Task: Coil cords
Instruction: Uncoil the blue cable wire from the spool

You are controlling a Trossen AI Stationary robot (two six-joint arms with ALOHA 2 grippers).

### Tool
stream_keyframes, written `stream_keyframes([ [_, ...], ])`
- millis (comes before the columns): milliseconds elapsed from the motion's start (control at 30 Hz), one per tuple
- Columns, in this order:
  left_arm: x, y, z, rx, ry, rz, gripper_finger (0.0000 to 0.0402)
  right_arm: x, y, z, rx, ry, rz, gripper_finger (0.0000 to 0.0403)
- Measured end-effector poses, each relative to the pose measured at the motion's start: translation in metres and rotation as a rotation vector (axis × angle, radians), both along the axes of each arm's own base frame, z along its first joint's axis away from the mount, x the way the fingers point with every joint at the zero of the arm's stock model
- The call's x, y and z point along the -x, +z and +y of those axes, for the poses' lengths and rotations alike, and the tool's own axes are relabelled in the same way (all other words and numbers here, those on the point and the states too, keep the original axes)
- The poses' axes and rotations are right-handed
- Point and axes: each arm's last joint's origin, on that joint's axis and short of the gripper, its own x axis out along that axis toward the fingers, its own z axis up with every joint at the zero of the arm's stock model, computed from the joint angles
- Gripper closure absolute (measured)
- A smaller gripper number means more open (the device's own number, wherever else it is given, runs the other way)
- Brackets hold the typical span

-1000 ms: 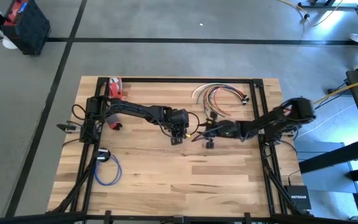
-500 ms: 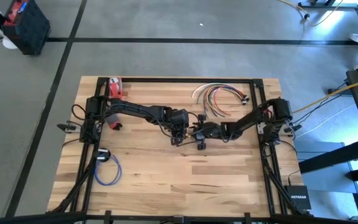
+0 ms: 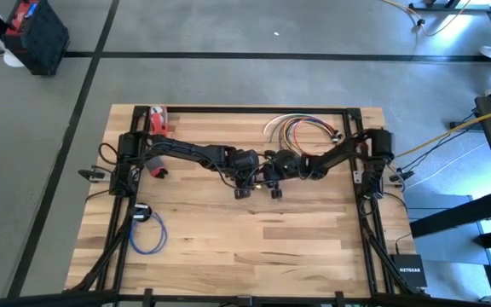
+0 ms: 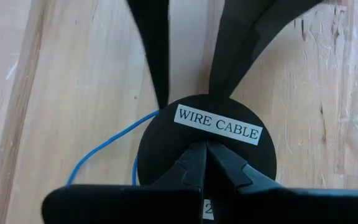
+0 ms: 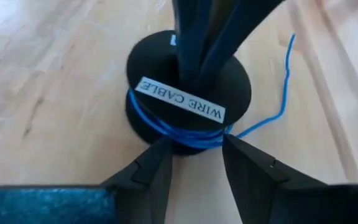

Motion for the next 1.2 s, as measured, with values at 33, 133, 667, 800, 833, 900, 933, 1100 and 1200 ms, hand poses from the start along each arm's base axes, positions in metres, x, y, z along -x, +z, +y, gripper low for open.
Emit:
stream_keyframes([
  [33,0.000,0.000,0.000,0.000,0.000,-0.001,0.0401,-0.002,-0.003,-0.002,0.002,-0.008,0.003,0.0256],
  [133,0.001,-0.001,0.000,0.001,-0.001,0.011,0.0402,-0.011,-0.009,-0.004,-0.027,0.026,0.003,0.0256],
  [667,0.003,-0.001,-0.001,0.004,0.003,0.032,0.0402,-0.014,-0.009,-0.004,-0.022,0.002,0.108,0.0383],
  [800,0.002,-0.001,-0.001,0.005,0.002,0.029,0.0402,-0.004,0.006,-0.003,-0.026,-0.015,0.192,0.0398],
  [833,0.002,-0.001,-0.001,0.005,0.002,0.031,0.0402,-0.002,0.010,0.000,-0.029,-0.011,0.213,0.0398],
  [900,0.003,-0.001,-0.001,0.005,0.002,0.034,0.0402,0.005,0.018,0.004,-0.024,-0.020,0.256,0.0394],
  [933,0.003,-0.001,-0.001,0.005,0.002,0.036,0.0402,0.007,0.020,0.007,-0.014,-0.022,0.277,0.0393],
  [1100,0.003,-0.001,-0.001,0.006,0.002,0.043,0.0402,0.016,0.029,0.027,0.034,-0.005,0.361,0.0398],
  [1200,0.003,-0.001,-0.001,0.006,0.002,0.043,0.0402,0.016,0.030,0.036,0.079,-0.012,0.362,0.0395],
])
